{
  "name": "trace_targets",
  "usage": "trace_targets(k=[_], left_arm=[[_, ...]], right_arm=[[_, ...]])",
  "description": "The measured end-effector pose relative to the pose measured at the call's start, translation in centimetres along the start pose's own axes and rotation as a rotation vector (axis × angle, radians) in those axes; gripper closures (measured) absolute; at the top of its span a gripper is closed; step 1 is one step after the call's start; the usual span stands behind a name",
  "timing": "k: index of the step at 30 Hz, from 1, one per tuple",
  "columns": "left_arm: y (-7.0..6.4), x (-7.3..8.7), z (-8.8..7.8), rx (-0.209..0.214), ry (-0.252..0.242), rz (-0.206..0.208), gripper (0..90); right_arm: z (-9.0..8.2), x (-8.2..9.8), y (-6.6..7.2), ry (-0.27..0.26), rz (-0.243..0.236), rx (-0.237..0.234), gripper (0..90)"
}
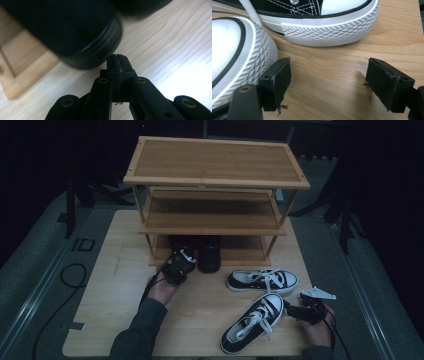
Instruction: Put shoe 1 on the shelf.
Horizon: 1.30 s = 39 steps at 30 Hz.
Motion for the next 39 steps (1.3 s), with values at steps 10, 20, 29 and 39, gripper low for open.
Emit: trace_targets(k=[10, 20, 29, 39], left_arm=[[-3.0, -3.3, 0.3, 0.014, -0.016, 0.084, 90.0], [-4.6, -6.1, 0.8, 0.005, -0.011, 0.168, 90.0], [-6.6, -8.9, 1.4, 0.001, -0.019, 0.222, 90.0], [-5.8, -8.9, 2.1, -0.037, 0.034, 0.24, 90.0]], right_arm=[[0.0, 0.0, 0.0, 0.0, 0.0, 0.0, 20.2], [0.0, 0.0, 0.0, 0.0, -0.001, 0.0, 20.2], [0.0, 0.0, 0.0, 0.0, -0.001, -0.001, 20.2], [0.0, 0.0, 0.0, 0.0, -0.001, -0.001, 20.2]])
Point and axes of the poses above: each handheld gripper's, and its own axes: z roughly forward along the jaws, x roughly out of its underside, y roughly to its left, the point moved 7 cm from there along z, roughly forward along the jaws, and after that the axes turned 2 degrees about -z, right-handed, at the moved point
